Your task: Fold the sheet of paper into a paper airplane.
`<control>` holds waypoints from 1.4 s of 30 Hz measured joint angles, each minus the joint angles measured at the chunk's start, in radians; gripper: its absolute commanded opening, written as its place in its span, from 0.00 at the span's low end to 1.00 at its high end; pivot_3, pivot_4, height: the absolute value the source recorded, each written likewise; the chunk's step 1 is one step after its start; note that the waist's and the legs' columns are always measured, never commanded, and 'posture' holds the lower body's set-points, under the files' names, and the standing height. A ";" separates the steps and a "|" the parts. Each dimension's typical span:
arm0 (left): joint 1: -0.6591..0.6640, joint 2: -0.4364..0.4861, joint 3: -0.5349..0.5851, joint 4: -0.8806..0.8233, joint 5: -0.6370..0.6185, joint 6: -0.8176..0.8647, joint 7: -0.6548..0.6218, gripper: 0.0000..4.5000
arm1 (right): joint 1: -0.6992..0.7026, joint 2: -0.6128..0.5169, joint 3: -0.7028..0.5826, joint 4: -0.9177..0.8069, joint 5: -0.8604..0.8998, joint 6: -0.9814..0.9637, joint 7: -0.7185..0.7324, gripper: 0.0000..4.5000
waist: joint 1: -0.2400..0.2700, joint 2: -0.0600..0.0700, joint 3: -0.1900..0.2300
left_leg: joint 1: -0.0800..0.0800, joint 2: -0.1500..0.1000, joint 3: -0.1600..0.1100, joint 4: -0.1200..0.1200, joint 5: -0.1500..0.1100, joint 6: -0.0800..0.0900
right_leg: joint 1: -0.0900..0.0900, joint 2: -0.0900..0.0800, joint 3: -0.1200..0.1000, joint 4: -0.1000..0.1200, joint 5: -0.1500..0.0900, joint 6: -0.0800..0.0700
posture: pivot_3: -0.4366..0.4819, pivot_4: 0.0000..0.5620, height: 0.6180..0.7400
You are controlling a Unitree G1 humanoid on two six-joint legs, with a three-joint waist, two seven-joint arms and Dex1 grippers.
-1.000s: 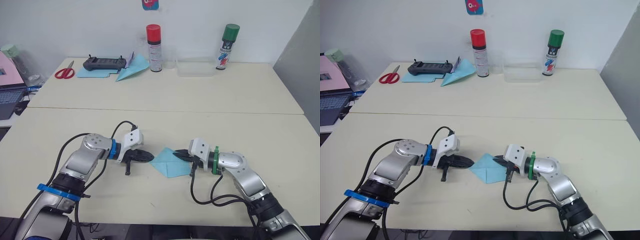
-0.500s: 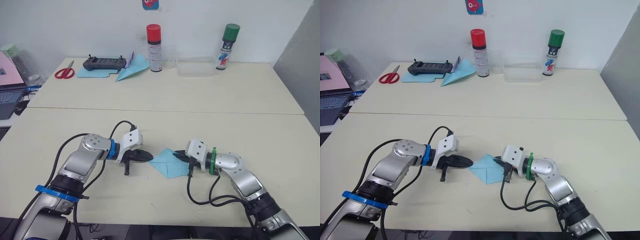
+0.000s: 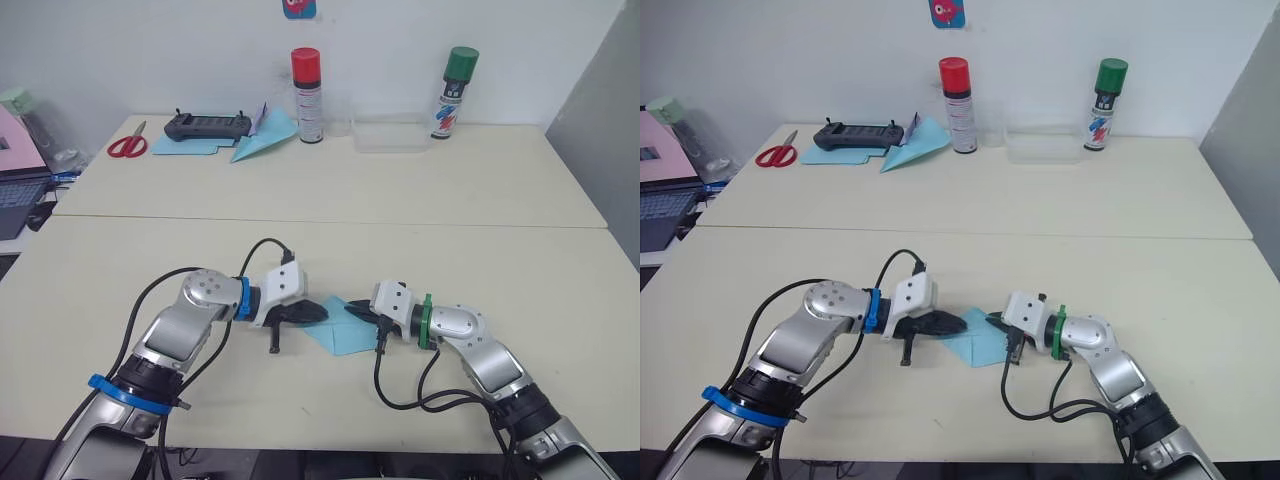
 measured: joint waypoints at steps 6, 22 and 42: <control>0.001 0.015 0.001 0.023 0.019 -0.061 0.002 0.00 | 0.000 -0.001 0.002 -0.001 0.000 0.001 -0.001 0.01 | 0.000 0.000 0.000 | 0.001 0.000 0.000 0.000 0.000 0.000 | 0.000 0.000 0.000 0.000 0.000 0.000 | 0.48 0.27 1.00; 0.063 0.038 0.039 0.002 -0.001 -0.067 0.009 0.00 | -0.052 -0.006 -0.162 -0.164 0.206 0.237 0.042 0.72 | -0.003 0.001 0.000 | 0.002 0.001 0.000 -0.002 0.000 0.000 | 0.001 0.001 0.000 0.000 -0.001 -0.001 | 0.48 0.27 1.00; 0.048 0.035 0.036 0.008 -0.002 -0.050 -0.008 0.00 | -0.016 0.015 0.037 -0.038 0.097 0.161 0.066 0.00 | -0.003 0.000 0.000 | 0.003 0.001 0.001 -0.003 0.000 0.000 | 0.001 0.001 0.000 0.000 -0.001 -0.001 | 0.48 0.27 1.00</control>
